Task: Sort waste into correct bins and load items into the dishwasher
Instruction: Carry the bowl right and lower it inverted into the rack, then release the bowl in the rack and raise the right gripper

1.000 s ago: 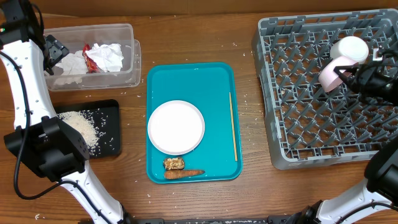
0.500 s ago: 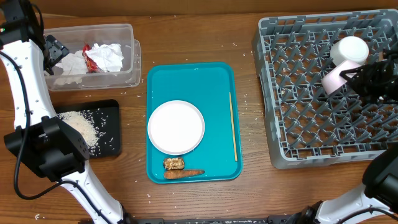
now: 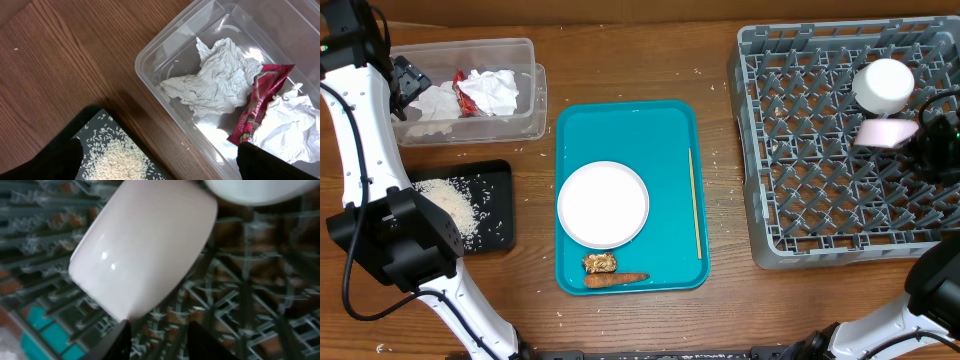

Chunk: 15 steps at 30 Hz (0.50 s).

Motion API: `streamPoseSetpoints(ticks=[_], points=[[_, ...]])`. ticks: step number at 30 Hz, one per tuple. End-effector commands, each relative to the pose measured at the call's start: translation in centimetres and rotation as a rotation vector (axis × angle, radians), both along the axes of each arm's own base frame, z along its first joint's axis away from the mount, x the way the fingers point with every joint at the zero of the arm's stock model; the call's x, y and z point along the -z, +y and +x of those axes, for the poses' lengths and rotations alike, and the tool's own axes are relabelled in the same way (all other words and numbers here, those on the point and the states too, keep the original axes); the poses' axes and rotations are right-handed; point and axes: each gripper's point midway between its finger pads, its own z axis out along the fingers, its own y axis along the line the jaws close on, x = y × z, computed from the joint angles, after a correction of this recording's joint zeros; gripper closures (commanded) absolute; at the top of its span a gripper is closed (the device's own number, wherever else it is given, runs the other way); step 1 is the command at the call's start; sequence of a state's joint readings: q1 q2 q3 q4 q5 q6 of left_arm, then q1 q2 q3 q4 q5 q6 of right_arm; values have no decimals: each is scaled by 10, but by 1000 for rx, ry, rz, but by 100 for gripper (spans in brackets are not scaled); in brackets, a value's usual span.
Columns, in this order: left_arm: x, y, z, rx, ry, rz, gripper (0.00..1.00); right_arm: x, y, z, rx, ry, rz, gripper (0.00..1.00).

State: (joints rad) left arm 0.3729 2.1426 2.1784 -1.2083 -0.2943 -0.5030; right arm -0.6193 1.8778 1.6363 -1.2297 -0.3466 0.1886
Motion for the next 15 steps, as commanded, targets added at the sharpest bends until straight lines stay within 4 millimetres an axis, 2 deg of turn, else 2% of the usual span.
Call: streamPoseSetpoints(ticks=[1,7,11,13,15], points=[[-19,-4,0,-8,-46,11,0,2,-26,-16,87,114,-129,59],[-19,-4,0,-8,-46,11,0,-7,-17,-28,118,167,-87,59],[-19,-4,0,-8,-46,11,0,-25,-9,-34,110,184,-76,59],[-19,-4,0,-8,-46,11,0,-34,-7,-32,106,164,-83,59],[-19,-4,0,-8,-46,11,0,-42,-7,-21,97,105,-102,59]])
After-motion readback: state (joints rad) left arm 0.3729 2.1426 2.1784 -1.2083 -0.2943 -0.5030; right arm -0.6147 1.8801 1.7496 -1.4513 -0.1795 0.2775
